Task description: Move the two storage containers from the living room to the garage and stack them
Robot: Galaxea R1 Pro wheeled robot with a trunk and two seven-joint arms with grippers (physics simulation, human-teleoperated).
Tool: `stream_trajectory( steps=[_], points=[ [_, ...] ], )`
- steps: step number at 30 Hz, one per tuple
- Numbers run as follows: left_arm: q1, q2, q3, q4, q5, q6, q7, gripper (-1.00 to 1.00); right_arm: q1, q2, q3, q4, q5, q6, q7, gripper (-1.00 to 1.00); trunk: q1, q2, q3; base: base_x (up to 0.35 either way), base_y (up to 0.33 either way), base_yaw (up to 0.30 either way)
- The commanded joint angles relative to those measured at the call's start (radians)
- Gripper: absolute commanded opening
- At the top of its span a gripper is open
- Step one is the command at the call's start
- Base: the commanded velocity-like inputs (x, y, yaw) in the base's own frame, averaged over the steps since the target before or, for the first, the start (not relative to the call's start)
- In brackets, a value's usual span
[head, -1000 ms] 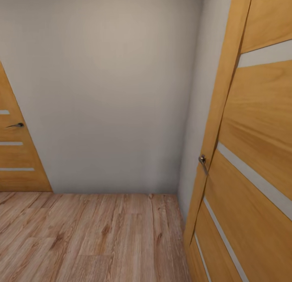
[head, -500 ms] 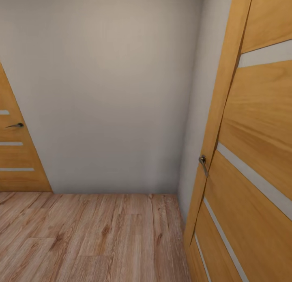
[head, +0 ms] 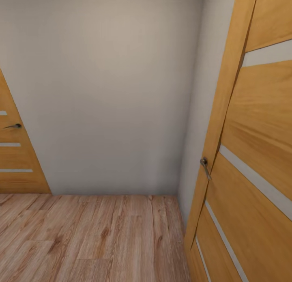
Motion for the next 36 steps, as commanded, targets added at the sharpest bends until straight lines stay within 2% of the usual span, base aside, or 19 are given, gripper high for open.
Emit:
stream_trajectory(
  steps=[1, 36],
  points=[
    [-0.002, 0.000, 0.002, 0.005, 0.005, -0.007, -0.005, 1.00, -0.002, 0.000, 0.008, 0.004, -0.008, -0.008, 0.005, 1.00, 0.001, -0.001, -0.001, 0.006, 0.000, 0.000],
    [-0.002, 0.001, 0.002, 0.005, 0.005, -0.007, -0.005, 1.00, -0.002, 0.000, 0.008, 0.004, -0.008, -0.008, 0.006, 1.00, 0.001, -0.001, -0.001, 0.012, 0.018, 0.000]
  ],
)
